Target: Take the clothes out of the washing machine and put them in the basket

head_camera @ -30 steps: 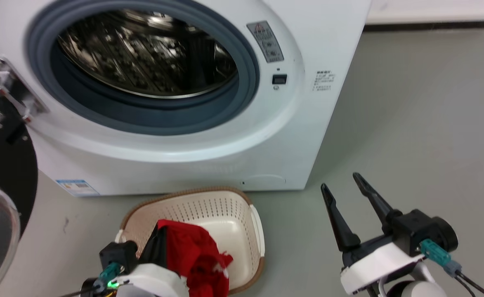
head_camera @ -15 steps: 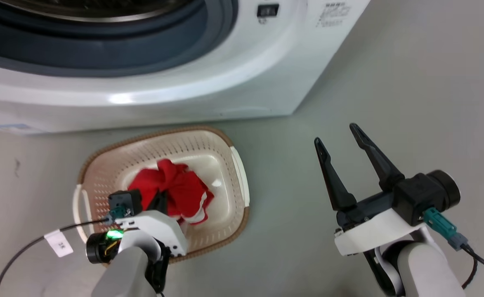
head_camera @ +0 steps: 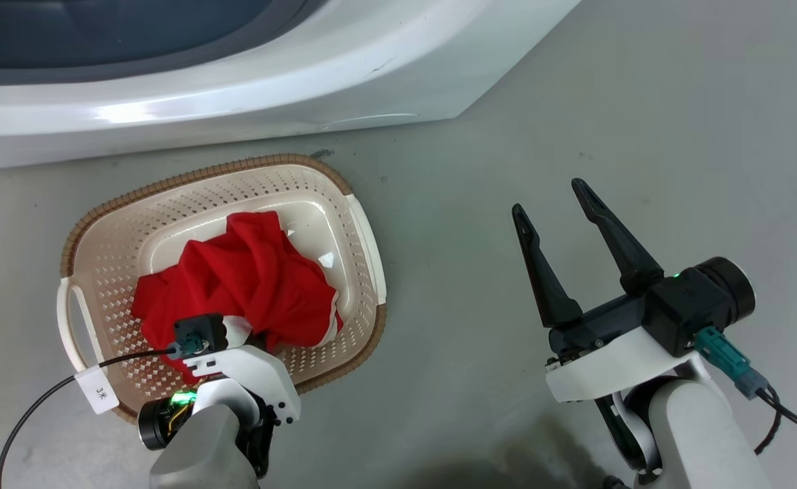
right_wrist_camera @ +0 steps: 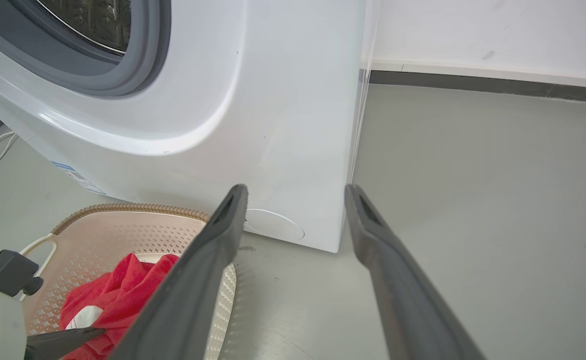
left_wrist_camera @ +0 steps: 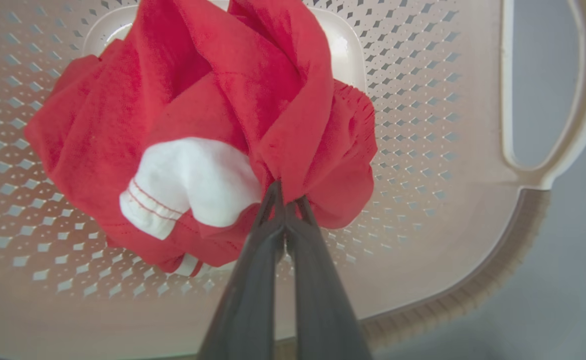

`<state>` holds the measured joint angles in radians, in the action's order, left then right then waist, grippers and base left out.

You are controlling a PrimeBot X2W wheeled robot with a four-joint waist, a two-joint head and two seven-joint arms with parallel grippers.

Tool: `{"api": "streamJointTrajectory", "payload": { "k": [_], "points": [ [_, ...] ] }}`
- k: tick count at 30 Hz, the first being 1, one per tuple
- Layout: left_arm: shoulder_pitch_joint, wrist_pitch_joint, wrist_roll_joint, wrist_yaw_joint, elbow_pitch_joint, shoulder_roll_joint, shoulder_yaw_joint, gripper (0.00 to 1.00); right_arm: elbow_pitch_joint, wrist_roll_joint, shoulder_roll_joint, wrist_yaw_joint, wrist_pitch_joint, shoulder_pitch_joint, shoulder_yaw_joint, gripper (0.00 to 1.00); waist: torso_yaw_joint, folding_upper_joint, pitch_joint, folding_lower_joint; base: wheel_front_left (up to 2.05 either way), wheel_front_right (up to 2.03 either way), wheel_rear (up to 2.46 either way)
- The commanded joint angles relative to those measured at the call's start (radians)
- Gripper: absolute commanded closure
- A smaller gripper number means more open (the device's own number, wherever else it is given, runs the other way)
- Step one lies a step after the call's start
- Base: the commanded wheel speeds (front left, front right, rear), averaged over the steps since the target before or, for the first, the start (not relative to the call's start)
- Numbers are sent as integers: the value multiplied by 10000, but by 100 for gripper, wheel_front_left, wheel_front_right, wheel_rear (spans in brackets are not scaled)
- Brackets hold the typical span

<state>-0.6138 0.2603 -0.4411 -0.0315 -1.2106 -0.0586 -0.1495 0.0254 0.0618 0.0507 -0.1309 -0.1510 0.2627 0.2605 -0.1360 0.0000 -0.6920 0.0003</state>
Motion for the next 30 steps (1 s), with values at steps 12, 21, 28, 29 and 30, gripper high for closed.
{"api": "streamJointTrajectory", "payload": {
  "k": [12,21,28,29,30],
  "points": [
    [1409,60,100,-159,913,55,310,0,-838,128,-8,5,-109,-673,-391,0,426,0,2885,-3,0,0,0],
    [3199,51,811,12,3442,70,1008,0,-803,109,-8,3,292,-1704,-854,0,889,0,4964,-3,0,0,0],
    [4380,53,1639,-30,5898,80,1487,0,-615,108,-8,3,574,-2391,-1166,0,1139,0,6042,-3,0,0,0],
    [4501,51,1775,-41,6313,78,1530,0,-576,120,-8,3,609,-2477,-1212,0,1172,0,6159,-3,0,0,0],
    [4501,51,1775,-41,6313,78,1530,0,-576,120,-8,3,609,-2477,-1212,0,1172,0,6159,-3,0,0,0]
  ]
}}
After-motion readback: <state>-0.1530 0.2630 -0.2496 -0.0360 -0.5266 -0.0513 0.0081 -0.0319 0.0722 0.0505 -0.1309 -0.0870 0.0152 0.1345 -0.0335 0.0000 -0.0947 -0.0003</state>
